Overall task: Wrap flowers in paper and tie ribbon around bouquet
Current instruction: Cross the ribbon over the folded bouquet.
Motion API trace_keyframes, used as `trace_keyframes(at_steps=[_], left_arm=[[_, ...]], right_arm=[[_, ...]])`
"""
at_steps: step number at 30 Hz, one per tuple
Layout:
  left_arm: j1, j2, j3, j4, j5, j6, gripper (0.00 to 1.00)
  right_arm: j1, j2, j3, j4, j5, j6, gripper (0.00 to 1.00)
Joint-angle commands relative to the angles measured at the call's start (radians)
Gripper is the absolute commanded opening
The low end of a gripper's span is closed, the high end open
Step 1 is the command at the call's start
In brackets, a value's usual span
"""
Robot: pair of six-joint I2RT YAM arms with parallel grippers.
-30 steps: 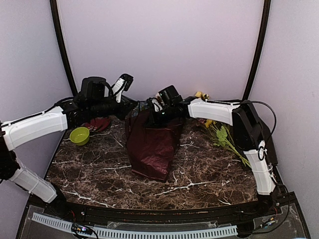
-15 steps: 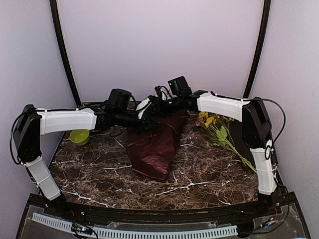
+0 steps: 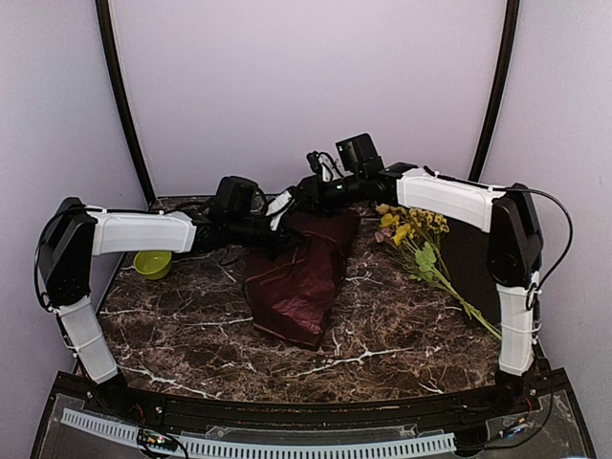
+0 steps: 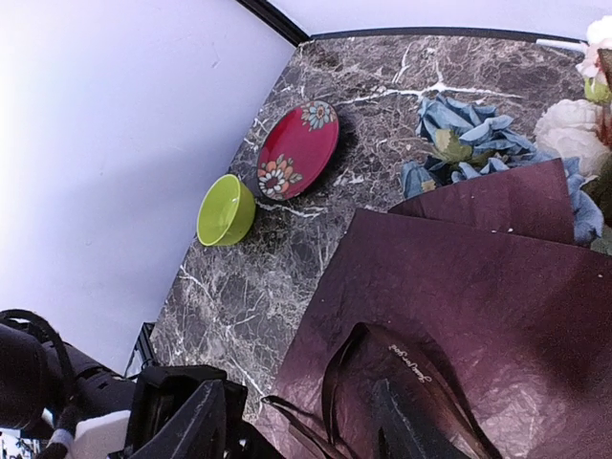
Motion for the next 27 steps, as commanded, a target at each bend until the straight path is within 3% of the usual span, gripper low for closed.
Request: trace_keyframes(at_steps=[1,9,13,20,27], left_arm=[[0.005,-0.012,0.016,0.038,-0.040,-0.010,0.00],[0.017,-0.003,0.056,0.037,-0.071,-0.008,0.00],[0.019,-0.003,0.064,0.034,-0.078,0.010,0.00],[0.023,0.010,0.089,0.011,-0.068,0.026,0.00],[0.025,0.004,0.097,-0.012,-0.016,0.035,0.00]], right_arm=[[-0.033,-0.075,-0.071,0.048,-0.043,-0.034,0.52],[-0.051,-0.169,-0.241,0.051,-0.093,-0.208,0.34],[-0.046,-0.175,-0.303,0.100,-0.114,-0.219,0.36],[-0.022,-0.110,-0.241,0.077,-0.112,-0.250,0.40],[-0.021,-0.074,-0.212,0.077,-0.087,-0.237,0.20]])
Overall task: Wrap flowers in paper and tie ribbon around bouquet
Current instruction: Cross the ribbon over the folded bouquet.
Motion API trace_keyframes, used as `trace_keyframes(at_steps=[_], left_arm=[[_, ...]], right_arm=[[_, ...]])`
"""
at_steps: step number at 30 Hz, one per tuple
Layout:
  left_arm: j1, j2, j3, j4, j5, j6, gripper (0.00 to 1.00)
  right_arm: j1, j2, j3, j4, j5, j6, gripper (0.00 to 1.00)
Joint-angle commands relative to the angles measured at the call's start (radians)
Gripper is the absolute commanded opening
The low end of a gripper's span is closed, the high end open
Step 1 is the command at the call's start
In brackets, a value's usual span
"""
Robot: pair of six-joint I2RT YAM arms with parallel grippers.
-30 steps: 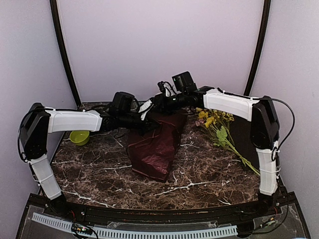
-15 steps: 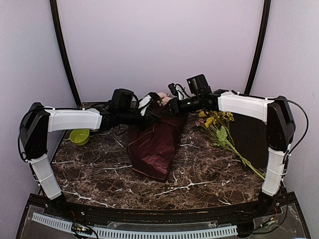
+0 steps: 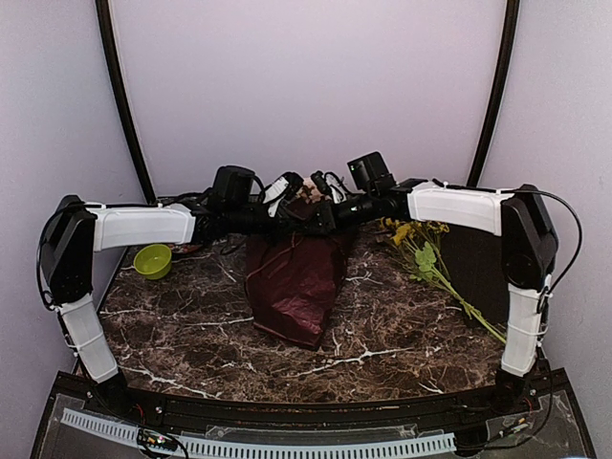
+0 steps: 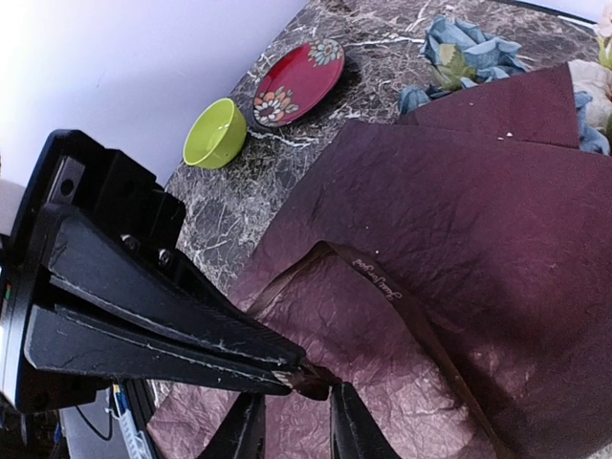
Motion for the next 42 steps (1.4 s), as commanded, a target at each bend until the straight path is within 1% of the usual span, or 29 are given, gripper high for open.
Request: trace_keyframes(at_steps=[1,3,6,7,11,12,14,15,18,19,23,27,30,34,37,40,42], left_arm=[[0.000,-0.011,0.030,-0.022,0.063,0.022,0.00],[0.001,-0.008,0.034,-0.030,0.074,0.023,0.00],[0.002,0.000,0.043,-0.045,0.097,0.025,0.00],[0.002,0.000,0.044,-0.048,0.102,0.025,0.00],[0.002,0.000,0.049,-0.063,0.096,0.027,0.00],[0.004,0.001,0.053,-0.067,0.086,0.026,0.02],[0.006,0.001,0.060,-0.078,0.072,0.026,0.09],[0.009,0.002,0.061,-0.082,0.067,0.026,0.15],[0.023,0.001,0.068,-0.087,0.044,0.007,0.47],[0.031,0.001,0.070,-0.087,0.043,-0.005,0.53],[0.086,-0.001,0.068,-0.088,0.058,-0.056,0.63],[0.122,0.022,0.070,-0.112,0.037,-0.071,0.70],[0.136,0.065,0.075,-0.148,0.031,-0.026,0.71],[0.137,0.111,0.101,-0.204,0.064,0.004,0.63],[0.136,0.114,0.085,-0.192,0.109,0.013,0.63],[0.136,0.123,0.076,-0.184,0.070,0.013,0.61],[0.136,0.128,0.077,-0.186,0.060,0.025,0.55]], right_arm=[[0.005,0.034,0.040,0.031,0.013,-0.007,0.16],[0.004,0.036,0.042,0.041,0.013,-0.002,0.09],[0.003,0.034,0.041,0.059,0.027,0.010,0.01],[0.002,0.035,0.042,0.061,0.035,0.015,0.00],[0.000,0.031,0.040,0.063,0.071,0.024,0.00],[0.000,0.031,0.040,0.060,0.084,0.028,0.00],[-0.004,0.032,0.040,0.065,0.095,0.038,0.00],[-0.006,0.032,0.040,0.067,0.101,0.046,0.00],[-0.019,0.040,0.039,0.083,0.118,0.074,0.00],[-0.024,0.045,0.042,0.087,0.122,0.084,0.00],[-0.039,0.066,0.047,0.095,0.124,0.114,0.00],[-0.047,0.079,0.058,0.112,0.128,0.136,0.00],[-0.048,0.093,0.076,0.119,0.131,0.148,0.00],[-0.048,0.109,0.087,0.125,0.135,0.170,0.00],[-0.047,0.114,0.087,0.137,0.144,0.189,0.00],[-0.048,0.117,0.087,0.141,0.147,0.201,0.00],[-0.047,0.118,0.080,0.151,0.147,0.207,0.00]])
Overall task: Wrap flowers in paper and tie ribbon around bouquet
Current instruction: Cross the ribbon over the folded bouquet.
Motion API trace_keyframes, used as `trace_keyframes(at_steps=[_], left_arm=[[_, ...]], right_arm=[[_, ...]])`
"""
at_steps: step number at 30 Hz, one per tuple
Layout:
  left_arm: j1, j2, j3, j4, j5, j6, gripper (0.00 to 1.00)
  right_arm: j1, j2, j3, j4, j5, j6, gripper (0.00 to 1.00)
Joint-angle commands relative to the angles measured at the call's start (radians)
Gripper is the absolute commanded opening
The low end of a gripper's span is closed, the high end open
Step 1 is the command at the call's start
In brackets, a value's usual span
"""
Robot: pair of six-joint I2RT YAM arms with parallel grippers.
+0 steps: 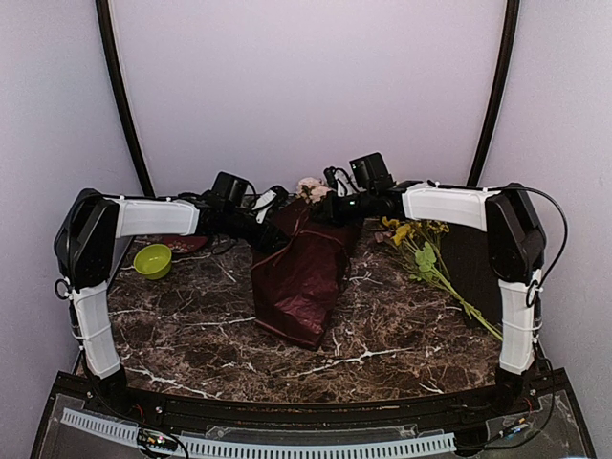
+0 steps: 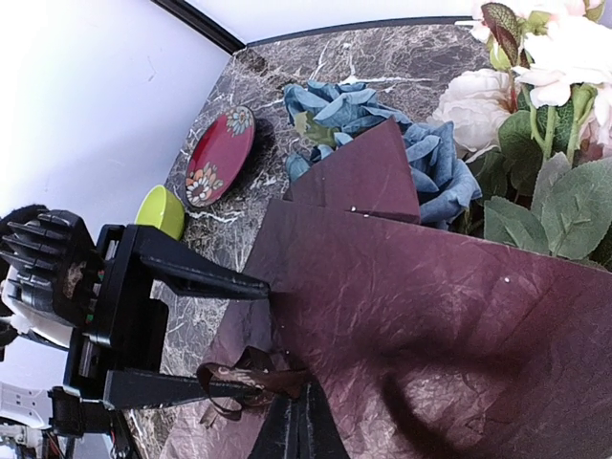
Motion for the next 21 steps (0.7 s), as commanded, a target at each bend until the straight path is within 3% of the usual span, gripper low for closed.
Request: trace_keyframes(at_steps=[1,14,16,19,21], left_arm=[[-0.004,-0.014,0.001,-0.011,0.008,0.032,0.53],[-0.026,-0.012,-0.025,-0.001,0.090,0.074,0.39],[-0.031,-0.002,-0.019,-0.002,0.064,0.077,0.32],[-0.035,0.002,-0.011,0.000,0.033,0.080,0.12],[-0.036,-0.006,-0.017,0.001,0.037,0.090,0.07]], right_arm=[[-0.002,0.023,0.022,0.058,0.014,0.028,0.00],[-0.002,0.035,0.014,0.079,0.019,0.060,0.00],[-0.001,0.038,0.013,0.079,0.016,0.063,0.00],[-0.001,0.034,0.010,0.080,0.011,0.065,0.00],[-0.002,0.032,0.005,0.080,0.020,0.065,0.00]])
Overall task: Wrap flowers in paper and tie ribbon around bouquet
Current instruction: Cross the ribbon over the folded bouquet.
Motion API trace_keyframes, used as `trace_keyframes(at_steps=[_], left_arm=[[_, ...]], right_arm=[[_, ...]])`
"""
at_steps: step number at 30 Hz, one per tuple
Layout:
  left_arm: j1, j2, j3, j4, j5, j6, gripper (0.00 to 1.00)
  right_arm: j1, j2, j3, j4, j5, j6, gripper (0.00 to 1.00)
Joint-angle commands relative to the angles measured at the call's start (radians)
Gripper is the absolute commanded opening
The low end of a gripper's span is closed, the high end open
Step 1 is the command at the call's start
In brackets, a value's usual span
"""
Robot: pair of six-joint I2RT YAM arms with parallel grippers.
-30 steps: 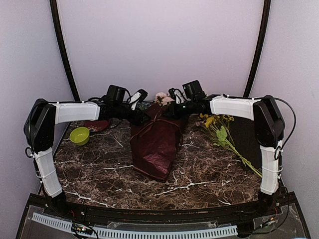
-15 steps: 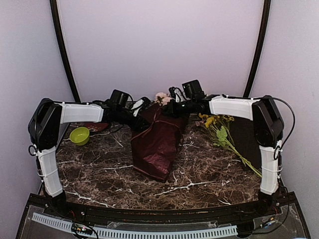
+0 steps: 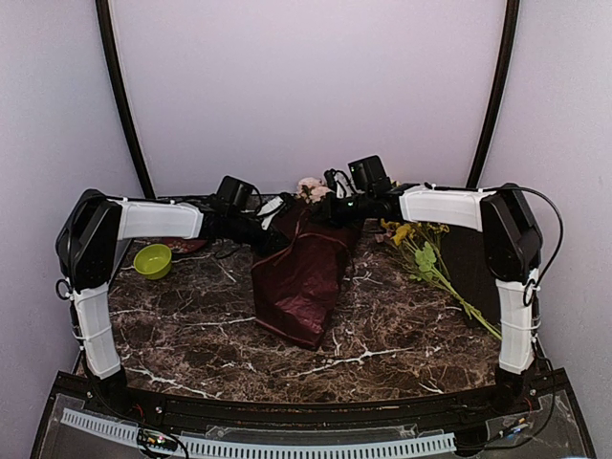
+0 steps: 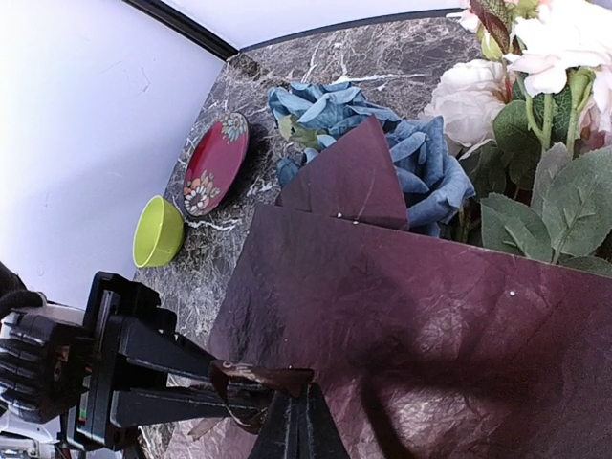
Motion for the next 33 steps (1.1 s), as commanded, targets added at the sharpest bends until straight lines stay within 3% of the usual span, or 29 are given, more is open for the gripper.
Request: trace_keyframes(at_steps=[1,5,10,13,20,23,28,33], left_arm=[[-0.007,-0.017,-0.011,0.007,-0.002,0.031,0.05],[-0.013,-0.061,-0.059,0.031,0.013,0.054,0.00],[-0.023,-0.110,-0.110,0.027,0.002,0.090,0.00],[-0.031,-0.144,-0.148,0.051,-0.001,0.097,0.00],[-0.033,-0.157,-0.180,0.072,-0.017,0.091,0.00],[-0.035,-0.158,-0.188,0.083,-0.022,0.086,0.00],[-0.042,-0.164,-0.193,0.089,-0.035,0.093,0.00],[-0.051,-0.181,-0.210,0.097,-0.043,0.105,0.00]], right_arm=[[-0.002,0.009,0.007,0.039,0.018,0.011,0.00],[-0.004,0.017,0.028,0.019,0.051,0.019,0.00],[-0.021,0.028,0.035,-0.033,0.116,0.044,0.23],[-0.023,0.017,0.031,-0.050,0.141,0.032,0.30],[-0.014,-0.066,0.033,-0.055,0.038,-0.195,0.30],[-0.007,-0.036,0.116,-0.160,0.002,-0.272,0.35],[0.018,0.036,0.193,-0.268,-0.016,-0.297,0.48],[0.032,0.067,0.194,-0.255,-0.053,-0.275,0.49]])
